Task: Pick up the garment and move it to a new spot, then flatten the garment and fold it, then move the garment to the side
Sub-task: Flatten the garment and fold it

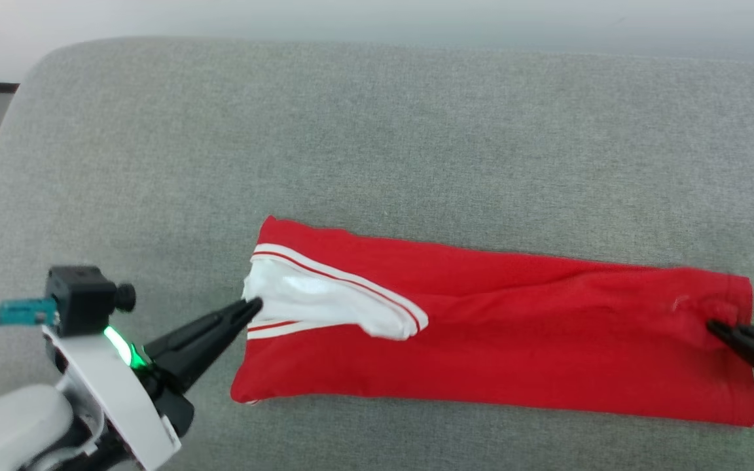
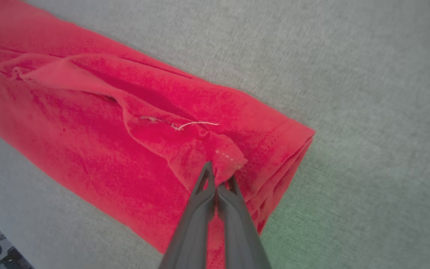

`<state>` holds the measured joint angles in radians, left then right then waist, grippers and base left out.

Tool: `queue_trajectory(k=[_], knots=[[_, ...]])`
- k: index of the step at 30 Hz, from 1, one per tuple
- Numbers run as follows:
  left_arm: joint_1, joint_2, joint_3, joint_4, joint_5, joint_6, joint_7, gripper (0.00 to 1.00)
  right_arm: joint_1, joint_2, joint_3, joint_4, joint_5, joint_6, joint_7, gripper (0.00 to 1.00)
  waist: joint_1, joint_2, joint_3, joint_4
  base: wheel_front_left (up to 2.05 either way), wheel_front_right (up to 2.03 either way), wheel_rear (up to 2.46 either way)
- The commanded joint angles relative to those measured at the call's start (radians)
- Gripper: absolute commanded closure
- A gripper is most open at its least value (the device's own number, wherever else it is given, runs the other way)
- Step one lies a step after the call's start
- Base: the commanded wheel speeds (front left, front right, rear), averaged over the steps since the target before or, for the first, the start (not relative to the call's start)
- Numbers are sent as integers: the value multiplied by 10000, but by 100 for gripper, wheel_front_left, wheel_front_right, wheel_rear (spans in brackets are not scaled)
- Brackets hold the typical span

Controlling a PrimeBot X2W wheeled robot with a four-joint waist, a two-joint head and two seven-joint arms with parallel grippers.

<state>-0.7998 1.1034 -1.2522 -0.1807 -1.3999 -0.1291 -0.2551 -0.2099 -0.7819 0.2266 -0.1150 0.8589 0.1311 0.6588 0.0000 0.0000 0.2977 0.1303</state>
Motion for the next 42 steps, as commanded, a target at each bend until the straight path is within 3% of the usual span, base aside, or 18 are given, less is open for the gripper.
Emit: queue_trajectory(k=[1,6,11,18,26,27,28,29,30,31,32,33,34,42], knots=[[396,-111,147,35,24,3,-74,100,458,186,-384,-191,-112,-8,187,100,0,0,80,74,0,0,0],[1149,-593,441,512,340,5,-95,100,1169,427,-1081,-445,-670,-10,609,100,0,0,218,174,0,0,0],[1612,-1449,715,1322,706,-5,-83,100,1333,888,-1405,-493,-1058,-10,870,100,0,0,338,233,0,0,0],[1793,-2248,911,2119,764,-15,-84,100,1222,1268,-1401,-395,-1208,-8,1005,100,0,0,541,219,0,0,0],[1618,-2706,680,3048,742,-16,-85,100,949,1426,-1034,115,-1441,-11,925,100,0,0,781,130,0,0,0],[1590,-2751,652,3100,759,-16,-85,98,901,1435,-984,156,-1443,-11,896,100,0,0,782,120,0,0,0],[1574,-2788,636,3138,748,-17,-85,87,870,1455,-959,168,-1444,-11,840,100,0,0,773,109,0,0,0],[1564,-2795,663,3174,731,-17,-85,67,836,1493,-944,163,-1424,-11,765,80,0,0,747,96,0,0,0],[1554,-2801,730,3172,725,-17,-85,51,793,1538,-946,157,-1365,-11,729,71,0,0,704,87,0,0,0],[1591,-2830,825,3115,670,-17,-85,22,756,1578,-975,155,-1293,-11,679,56,0,0,654,84,0,0,0],[1650,-2836,939,3072,641,-17,-85,5,735,1608,-1001,138,-1239,-11,662,42,0,0,584,82,0,0,0],[1732,-2820,1099,3009,573,-19,-86,0,724,1619,-1034,116,-1178,-10,644,12,0,0,504,83,0,0,0],[1839,-2819,1275,2912,533,-17,-86,0,728,1621,-1096,88,-1120,-10,637,0,0,0,418,90,0,0,0],[3100,-2903,3089,2808,985,-14,-86,0,1108,1615,-1961,97,-722,-10,845,0,0,0,-441,345,0,0,0]])
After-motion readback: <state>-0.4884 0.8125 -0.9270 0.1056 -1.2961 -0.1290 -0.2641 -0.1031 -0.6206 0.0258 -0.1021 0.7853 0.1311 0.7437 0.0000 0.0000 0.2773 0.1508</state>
